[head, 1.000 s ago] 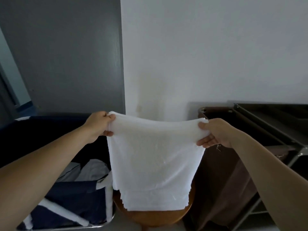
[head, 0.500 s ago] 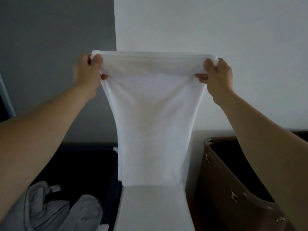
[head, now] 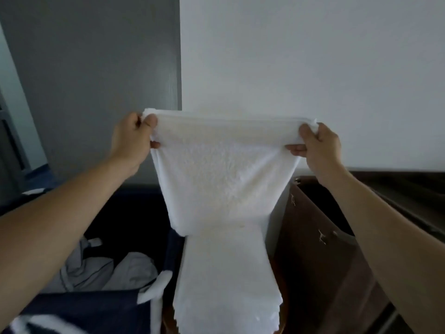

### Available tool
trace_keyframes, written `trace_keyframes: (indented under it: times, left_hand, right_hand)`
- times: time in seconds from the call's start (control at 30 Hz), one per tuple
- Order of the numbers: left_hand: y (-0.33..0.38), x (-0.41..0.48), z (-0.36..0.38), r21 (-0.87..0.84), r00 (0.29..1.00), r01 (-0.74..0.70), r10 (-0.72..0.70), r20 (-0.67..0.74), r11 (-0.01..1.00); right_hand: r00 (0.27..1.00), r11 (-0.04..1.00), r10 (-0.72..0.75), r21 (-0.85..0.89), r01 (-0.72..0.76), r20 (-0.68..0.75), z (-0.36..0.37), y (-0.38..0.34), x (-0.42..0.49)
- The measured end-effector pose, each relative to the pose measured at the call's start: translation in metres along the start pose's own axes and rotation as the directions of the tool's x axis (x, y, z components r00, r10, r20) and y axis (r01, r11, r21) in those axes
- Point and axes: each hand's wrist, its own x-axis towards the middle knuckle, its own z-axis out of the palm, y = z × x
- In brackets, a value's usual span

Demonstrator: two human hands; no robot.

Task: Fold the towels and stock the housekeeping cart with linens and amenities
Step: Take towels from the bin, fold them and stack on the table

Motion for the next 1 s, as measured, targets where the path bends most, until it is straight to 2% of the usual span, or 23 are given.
trace_keyframes:
  times: [0.1,0.2,0.37,0.47,0.57,0.73,0.9,1.0]
  left_hand:
    - [-0.034,-0.060,-0.024,0.084,0.975,0.186,-0.194,0.104,0.979]
    - [-0.067,-0.115,-0.047,0.138,0.887,0.365,-0.389,0.248,0.921]
    - [-0.096,-0.151,-0.066,0.247,0.772,0.453,-0.516,0.373,0.857]
    - [-0.107,-0.150,-0.060,0.283,0.731,0.470,-0.548,0.406,0.836]
    - [-0.121,-0.138,-0.045,0.326,0.710,0.463,-0.565,0.421,0.825]
    - [-0.174,-0.102,-0.004,0.376,0.664,0.500,-0.624,0.411,0.780]
    - [-0.259,-0.053,0.053,0.432,0.659,0.557,-0.694,0.290,0.709]
    - [-0.318,-0.033,0.086,0.489,0.621,0.616,-0.763,0.181,0.618]
  right_hand:
    - [0.981,0.982,0.180,-0.066,-0.175,0.068,-0.007,0.036,-0.065]
    - [0.929,0.934,0.346,-0.146,-0.327,0.132,-0.016,0.065,-0.118]
    - [0.879,0.853,0.446,-0.377,-0.360,0.168,-0.036,0.083,-0.154]
    - [0.867,0.814,0.470,-0.464,-0.351,0.169,-0.041,0.096,-0.152]
    - [0.835,0.777,0.517,-0.513,-0.366,0.188,-0.038,0.117,-0.138]
    - [0.731,0.749,0.625,-0.475,-0.462,0.275,-0.023,0.174,-0.092]
    - [0.665,0.726,0.679,-0.423,-0.543,0.311,0.026,0.255,-0.027]
    - [0.626,0.695,0.717,-0.392,-0.603,0.308,0.069,0.314,-0.001]
